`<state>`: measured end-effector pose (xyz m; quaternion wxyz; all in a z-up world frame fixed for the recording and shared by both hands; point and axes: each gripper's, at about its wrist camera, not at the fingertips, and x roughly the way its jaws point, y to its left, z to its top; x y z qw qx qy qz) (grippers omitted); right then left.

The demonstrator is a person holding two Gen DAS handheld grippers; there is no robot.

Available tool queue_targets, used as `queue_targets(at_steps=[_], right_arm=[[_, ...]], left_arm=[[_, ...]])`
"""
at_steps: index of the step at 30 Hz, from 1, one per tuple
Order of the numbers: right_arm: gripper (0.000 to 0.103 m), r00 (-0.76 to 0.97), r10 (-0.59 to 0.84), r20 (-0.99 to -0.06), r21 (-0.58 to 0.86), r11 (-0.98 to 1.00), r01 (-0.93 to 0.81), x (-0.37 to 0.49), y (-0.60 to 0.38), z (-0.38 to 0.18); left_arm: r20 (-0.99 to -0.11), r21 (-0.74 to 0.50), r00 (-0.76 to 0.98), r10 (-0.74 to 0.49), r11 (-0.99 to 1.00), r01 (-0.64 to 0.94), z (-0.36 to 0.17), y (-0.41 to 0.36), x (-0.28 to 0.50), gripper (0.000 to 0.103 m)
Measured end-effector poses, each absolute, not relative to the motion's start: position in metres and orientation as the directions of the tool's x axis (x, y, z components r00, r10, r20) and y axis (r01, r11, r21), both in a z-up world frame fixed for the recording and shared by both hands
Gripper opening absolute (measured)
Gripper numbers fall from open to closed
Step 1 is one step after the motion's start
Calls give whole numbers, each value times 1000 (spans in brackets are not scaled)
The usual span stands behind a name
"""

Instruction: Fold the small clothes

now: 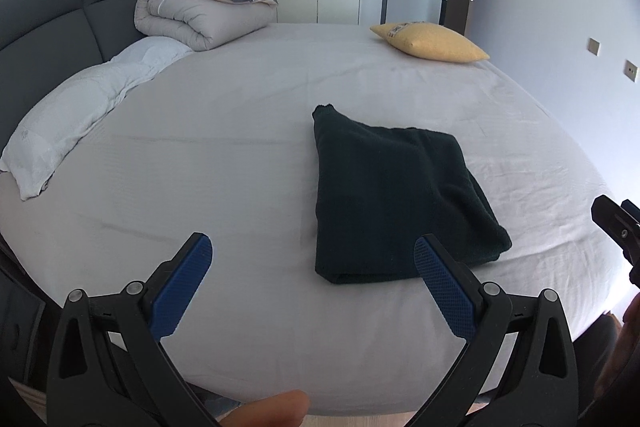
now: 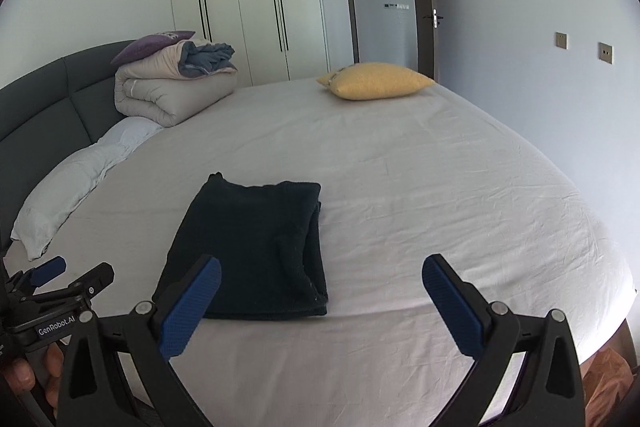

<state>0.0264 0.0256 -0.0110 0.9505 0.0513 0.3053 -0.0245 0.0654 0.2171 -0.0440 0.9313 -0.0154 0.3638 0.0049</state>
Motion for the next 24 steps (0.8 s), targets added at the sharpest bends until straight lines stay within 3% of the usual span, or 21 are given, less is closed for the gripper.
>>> queue_targets(at_steps=[24], right_arm=[[103, 735, 9, -678, 90, 993, 71, 18, 37, -45]], left_arm=[[-713, -23, 700, -25, 1000, 12, -71, 207, 62, 103]])
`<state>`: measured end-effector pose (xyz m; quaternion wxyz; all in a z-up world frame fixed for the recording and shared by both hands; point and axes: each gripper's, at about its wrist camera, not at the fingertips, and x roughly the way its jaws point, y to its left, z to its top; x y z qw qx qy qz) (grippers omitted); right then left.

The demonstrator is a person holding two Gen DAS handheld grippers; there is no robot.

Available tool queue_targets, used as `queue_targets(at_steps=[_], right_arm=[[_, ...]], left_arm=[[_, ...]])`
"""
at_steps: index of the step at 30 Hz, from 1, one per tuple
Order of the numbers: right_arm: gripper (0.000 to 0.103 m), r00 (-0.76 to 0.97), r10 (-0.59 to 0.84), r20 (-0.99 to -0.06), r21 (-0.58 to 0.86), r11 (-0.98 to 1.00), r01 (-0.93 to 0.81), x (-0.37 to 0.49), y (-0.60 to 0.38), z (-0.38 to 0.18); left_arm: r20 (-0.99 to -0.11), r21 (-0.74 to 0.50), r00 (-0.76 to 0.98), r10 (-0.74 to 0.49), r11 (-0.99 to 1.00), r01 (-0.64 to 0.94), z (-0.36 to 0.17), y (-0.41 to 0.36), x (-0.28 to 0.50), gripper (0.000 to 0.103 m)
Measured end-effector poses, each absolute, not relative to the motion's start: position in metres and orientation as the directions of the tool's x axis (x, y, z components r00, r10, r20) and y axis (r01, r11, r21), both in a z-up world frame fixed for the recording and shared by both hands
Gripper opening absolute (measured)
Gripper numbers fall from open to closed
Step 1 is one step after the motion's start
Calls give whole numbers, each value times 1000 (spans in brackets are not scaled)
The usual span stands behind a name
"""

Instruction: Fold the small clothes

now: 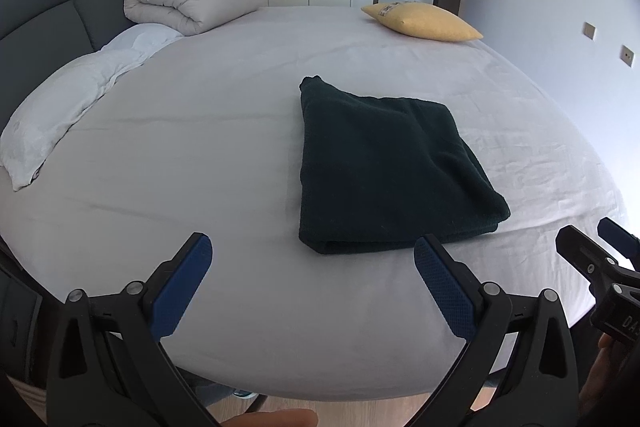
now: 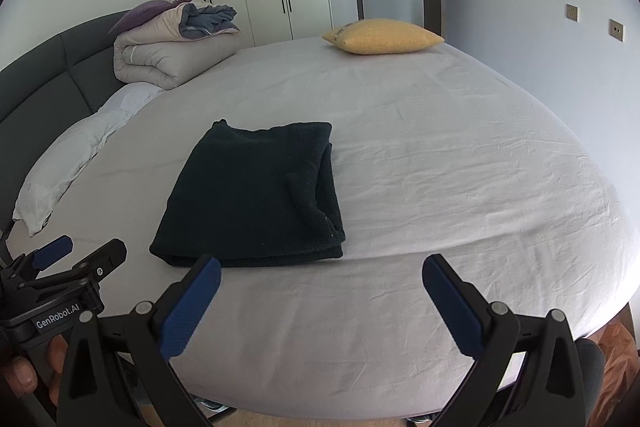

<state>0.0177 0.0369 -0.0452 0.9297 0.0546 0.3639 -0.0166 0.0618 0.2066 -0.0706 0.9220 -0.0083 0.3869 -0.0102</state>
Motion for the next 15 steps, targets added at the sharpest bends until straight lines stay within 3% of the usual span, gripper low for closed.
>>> queue_targets(at_steps=[15], right_arm=[[103, 726, 11, -688, 74, 996, 55, 18, 42, -45]], left_arm=[[-722, -30, 692, -20, 1000, -2, -74, 211, 66, 103]])
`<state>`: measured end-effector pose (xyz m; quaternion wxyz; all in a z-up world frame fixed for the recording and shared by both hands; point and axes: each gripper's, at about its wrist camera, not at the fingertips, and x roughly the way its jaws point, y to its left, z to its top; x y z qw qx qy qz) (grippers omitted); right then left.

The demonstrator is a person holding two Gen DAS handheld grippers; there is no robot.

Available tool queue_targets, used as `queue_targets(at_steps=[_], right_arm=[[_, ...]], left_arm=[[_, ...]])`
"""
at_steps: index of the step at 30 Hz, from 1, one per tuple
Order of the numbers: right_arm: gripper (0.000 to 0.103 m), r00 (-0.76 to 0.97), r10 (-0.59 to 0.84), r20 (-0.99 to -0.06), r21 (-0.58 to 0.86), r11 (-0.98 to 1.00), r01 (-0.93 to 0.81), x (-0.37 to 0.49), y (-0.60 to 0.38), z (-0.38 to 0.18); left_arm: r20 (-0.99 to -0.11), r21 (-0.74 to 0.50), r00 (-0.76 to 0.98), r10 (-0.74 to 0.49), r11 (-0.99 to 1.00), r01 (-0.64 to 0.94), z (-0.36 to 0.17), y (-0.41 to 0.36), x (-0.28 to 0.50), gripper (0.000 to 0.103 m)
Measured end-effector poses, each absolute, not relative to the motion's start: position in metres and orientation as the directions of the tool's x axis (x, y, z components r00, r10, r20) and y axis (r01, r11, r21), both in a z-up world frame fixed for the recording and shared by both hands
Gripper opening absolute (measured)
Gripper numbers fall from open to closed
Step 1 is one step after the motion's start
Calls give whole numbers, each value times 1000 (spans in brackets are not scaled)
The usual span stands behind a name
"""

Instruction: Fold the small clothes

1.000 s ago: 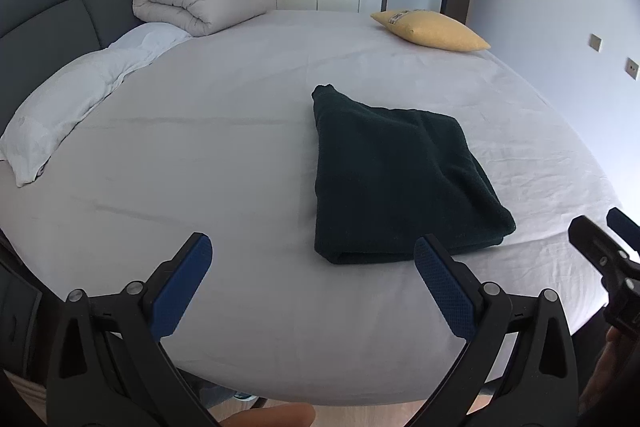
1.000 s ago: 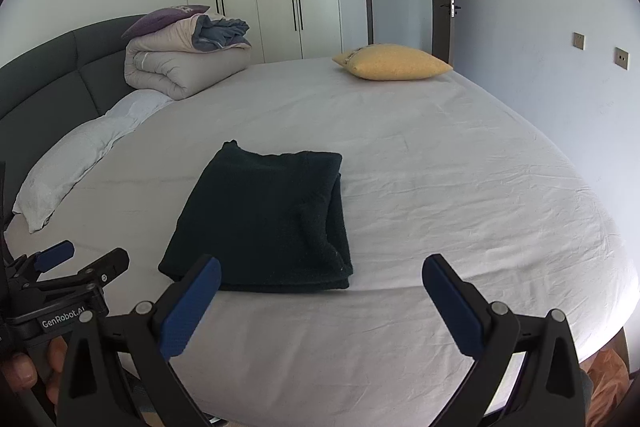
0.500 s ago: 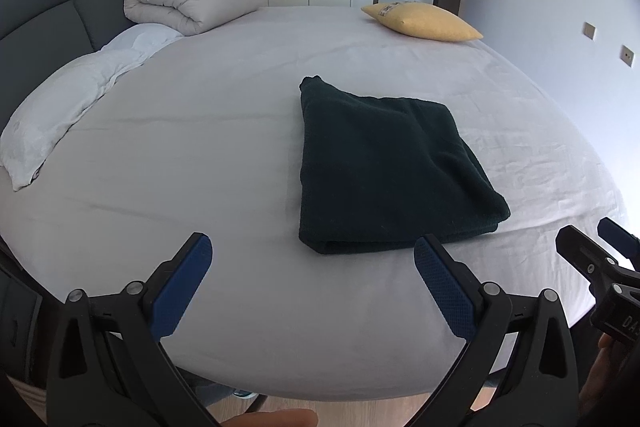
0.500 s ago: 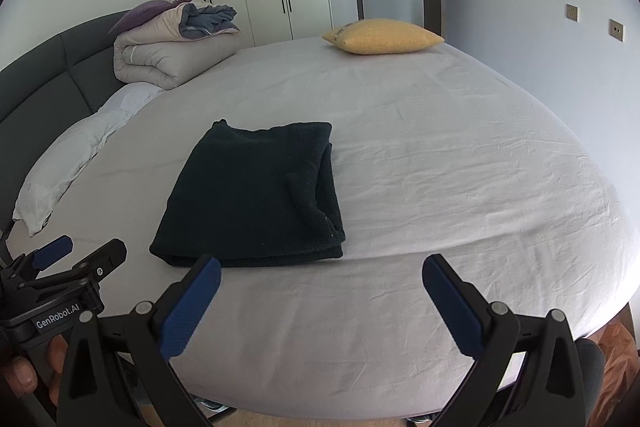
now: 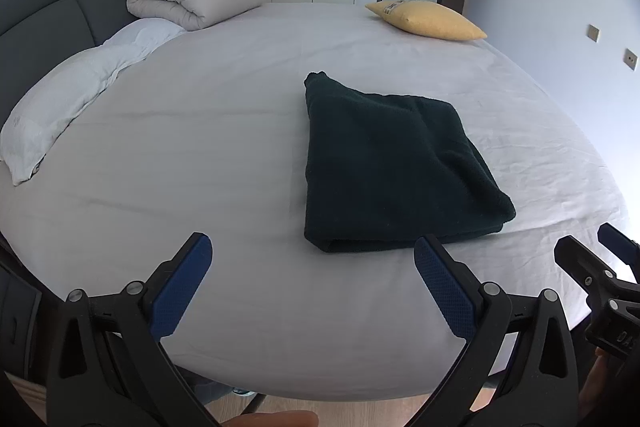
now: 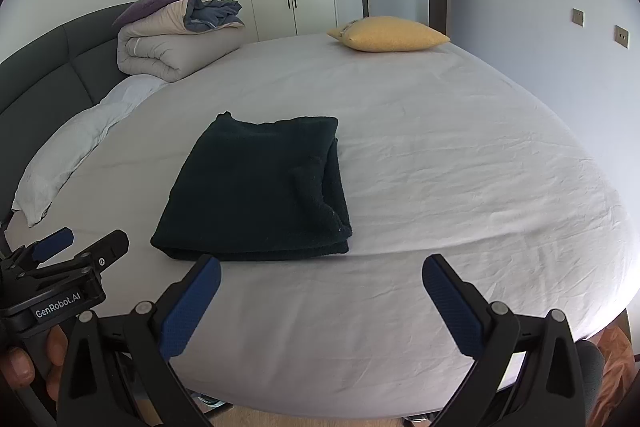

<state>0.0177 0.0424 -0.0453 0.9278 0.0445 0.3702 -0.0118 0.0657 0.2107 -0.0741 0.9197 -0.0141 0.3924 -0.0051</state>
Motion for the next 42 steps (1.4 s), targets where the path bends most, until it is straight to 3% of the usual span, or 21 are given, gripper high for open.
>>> queue_targets(at_steps=[42], right_arm=[[103, 721, 18, -693, 77, 996, 49, 17, 47, -48]], left_arm=[[-727, -30, 687, -22, 1000, 1, -77, 209, 63, 103]])
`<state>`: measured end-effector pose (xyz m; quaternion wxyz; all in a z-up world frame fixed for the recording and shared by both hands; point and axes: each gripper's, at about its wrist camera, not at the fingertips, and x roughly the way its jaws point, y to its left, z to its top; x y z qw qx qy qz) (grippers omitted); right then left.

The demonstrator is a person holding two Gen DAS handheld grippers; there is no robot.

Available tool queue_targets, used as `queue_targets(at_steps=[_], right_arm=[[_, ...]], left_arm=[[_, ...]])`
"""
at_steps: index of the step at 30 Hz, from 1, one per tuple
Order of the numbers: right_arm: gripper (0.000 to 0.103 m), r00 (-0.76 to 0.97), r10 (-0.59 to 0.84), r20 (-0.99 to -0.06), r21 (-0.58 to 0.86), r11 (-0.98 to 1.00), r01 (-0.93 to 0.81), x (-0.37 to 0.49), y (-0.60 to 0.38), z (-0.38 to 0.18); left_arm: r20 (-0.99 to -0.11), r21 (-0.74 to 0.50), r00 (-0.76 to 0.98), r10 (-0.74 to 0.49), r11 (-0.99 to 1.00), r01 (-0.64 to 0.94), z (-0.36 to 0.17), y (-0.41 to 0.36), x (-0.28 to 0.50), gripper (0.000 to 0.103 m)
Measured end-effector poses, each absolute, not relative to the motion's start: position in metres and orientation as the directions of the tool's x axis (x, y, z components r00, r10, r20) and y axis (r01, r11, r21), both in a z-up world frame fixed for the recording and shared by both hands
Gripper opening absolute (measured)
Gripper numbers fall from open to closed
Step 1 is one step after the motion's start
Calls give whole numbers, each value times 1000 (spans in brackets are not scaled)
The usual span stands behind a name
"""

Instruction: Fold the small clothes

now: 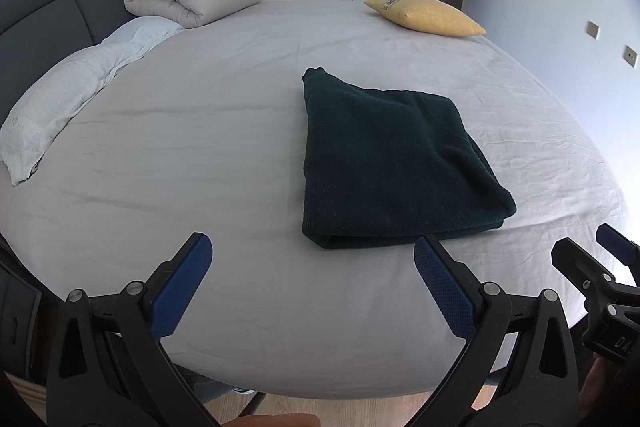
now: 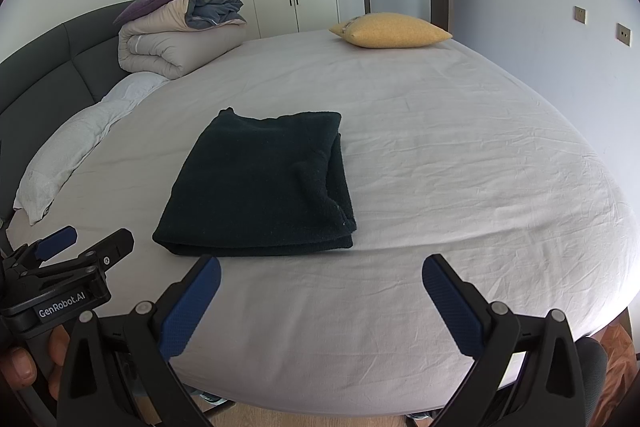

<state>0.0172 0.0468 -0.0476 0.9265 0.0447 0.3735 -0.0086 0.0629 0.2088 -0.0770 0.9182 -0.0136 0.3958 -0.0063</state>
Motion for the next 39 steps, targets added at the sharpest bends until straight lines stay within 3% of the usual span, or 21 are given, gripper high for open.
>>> queue_targets(at_steps=[39], right_arm=[[103, 714, 21, -700, 83, 995, 51, 10, 55, -55]], left_arm=[[-738, -35, 675, -25, 999, -2, -85, 210, 65, 103]])
